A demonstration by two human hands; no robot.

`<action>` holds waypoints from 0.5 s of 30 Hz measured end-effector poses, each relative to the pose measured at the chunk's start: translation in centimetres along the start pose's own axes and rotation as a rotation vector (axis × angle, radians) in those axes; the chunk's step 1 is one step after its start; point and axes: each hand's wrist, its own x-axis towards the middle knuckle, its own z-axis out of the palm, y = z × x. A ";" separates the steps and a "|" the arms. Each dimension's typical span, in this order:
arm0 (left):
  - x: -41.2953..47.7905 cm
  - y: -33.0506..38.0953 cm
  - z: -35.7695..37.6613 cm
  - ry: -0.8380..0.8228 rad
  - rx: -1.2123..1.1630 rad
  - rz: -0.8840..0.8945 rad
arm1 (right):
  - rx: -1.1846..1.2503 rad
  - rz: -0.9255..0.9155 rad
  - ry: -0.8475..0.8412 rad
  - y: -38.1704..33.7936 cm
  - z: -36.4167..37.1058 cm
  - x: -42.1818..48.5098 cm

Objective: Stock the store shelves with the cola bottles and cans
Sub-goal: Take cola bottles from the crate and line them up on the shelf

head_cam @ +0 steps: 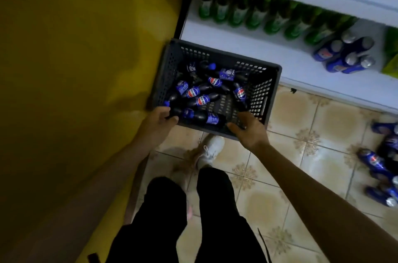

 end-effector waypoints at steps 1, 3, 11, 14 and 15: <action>2.2 -0.9 0.4 -0.025 -0.007 -0.033 | -0.049 -0.008 -0.033 0.5 1.2 2.2; 6.8 -2.6 1.6 -0.070 0.028 -0.054 | -0.159 -0.008 -0.101 2.0 3.6 6.8; 25.6 -11.0 10.0 -0.267 0.547 0.158 | -0.385 0.133 -0.197 10.2 13.2 23.1; 30.3 -14.5 12.3 -0.379 0.789 0.188 | -0.607 0.012 -0.291 12.0 17.6 27.0; 31.5 -15.3 12.9 -0.398 0.813 0.190 | -0.660 -0.042 -0.323 12.4 19.0 28.0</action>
